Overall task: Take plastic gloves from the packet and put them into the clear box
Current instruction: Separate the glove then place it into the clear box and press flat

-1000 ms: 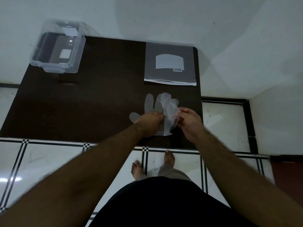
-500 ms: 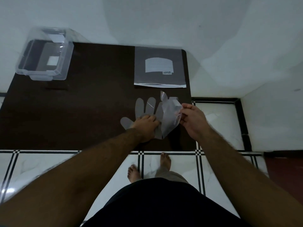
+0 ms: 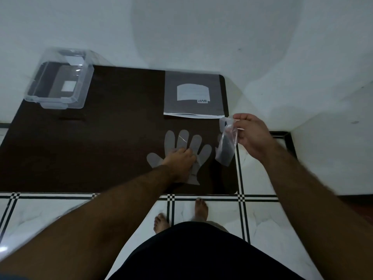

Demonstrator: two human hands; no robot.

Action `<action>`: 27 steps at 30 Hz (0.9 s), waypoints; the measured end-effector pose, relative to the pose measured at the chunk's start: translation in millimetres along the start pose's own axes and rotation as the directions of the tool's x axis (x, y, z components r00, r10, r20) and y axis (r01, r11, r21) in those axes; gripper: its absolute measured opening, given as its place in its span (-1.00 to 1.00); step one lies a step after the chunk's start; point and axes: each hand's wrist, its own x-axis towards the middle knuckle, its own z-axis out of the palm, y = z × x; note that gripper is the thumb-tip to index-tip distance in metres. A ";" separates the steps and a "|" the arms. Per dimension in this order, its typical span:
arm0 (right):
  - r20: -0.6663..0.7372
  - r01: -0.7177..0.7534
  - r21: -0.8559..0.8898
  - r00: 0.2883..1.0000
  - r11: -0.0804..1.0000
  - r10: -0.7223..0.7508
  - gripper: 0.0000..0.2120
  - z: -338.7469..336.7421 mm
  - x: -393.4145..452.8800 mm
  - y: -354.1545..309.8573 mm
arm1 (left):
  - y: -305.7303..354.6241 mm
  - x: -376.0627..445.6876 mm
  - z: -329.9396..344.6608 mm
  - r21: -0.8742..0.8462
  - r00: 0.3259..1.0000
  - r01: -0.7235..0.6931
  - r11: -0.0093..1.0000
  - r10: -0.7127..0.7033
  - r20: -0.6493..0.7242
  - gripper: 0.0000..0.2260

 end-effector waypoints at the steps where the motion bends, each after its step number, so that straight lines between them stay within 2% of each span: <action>1: 0.009 0.009 -0.019 1.000 1.000 -0.009 -0.79 1.6 0.7 -3.2 | 1.2 -2.6 1.6 0.005 0.999 -0.002 1.000 0.002 -0.036 -0.48; 3: 0.031 0.017 -0.041 0.999 0.999 -0.015 -0.71 5.4 0.7 -10.3 | 3.6 -8.0 5.6 -0.048 0.997 0.019 0.999 -0.022 -0.075 -0.53; 6: 0.066 0.030 -0.078 0.998 0.997 -0.025 -0.62 12.7 -2.2 -20.3 | 1.8 -14.4 6.4 -0.315 0.988 0.068 0.947 -0.107 -0.110 -0.71; 7: 0.080 0.040 -0.098 0.996 0.994 -0.032 -0.62 15.4 -3.2 -22.7 | 0.1 -16.3 3.8 -0.440 0.981 0.078 0.895 -0.147 -0.126 -0.77; 9: 0.122 0.073 -0.155 0.991 0.985 -0.055 -0.64 20.2 -4.5 -27.4 | -4.2 -19.0 -7.1 -0.683 0.955 0.087 0.726 -0.256 -0.151 -0.80; 11: 0.182 0.116 -0.244 0.981 0.963 -0.072 -0.66 25.2 -6.3 -36.0 | -9.5 -20.6 -28.8 -0.824 0.894 0.000 0.566 -0.369 -0.254 -0.66; 13: 0.267 0.157 -0.327 0.961 0.932 -0.068 -0.64 31.9 -10.6 -49.5 | -16.7 -21.1 -59.2 -0.905 0.842 -0.146 0.400 -0.429 -0.326 -0.38; 15: 0.358 0.198 -0.377 0.932 0.905 -0.054 -0.65 39.9 -16.5 -66.1 | -28.2 -23.7 -99.4 -0.951 0.888 -0.230 0.206 -0.355 -0.292 -0.14; 17: 0.422 0.242 -0.402 0.905 0.883 -0.055 -0.67 48.7 -24.3 -84.1 | -47.0 -27.5 -135.3 -0.962 0.942 -0.258 0.083 -0.200 -0.270 -0.09; 19: 0.458 0.284 -0.389 0.885 0.877 -0.083 -0.68 57.6 -30.5 -101.1 | -64.4 -33.9 -162.9 -0.971 0.968 -0.237 0.034 -0.075 -0.239 -0.18; 20: 0.470 0.304 -0.378 0.877 0.874 -0.101 -0.68 62.6 -32.6 -109.1 | -72.0 -36.6 -171.5 -0.970 0.969 -0.239 0.037 -0.056 -0.240 -0.24; 27: 0.531 0.387 -0.323 0.829 0.863 -0.174 -0.63 108.6 -44.8 -147.7 | -105.3 -71.4 -199.4 -0.927 0.930 -0.323 0.190 -0.119 -0.349 -0.75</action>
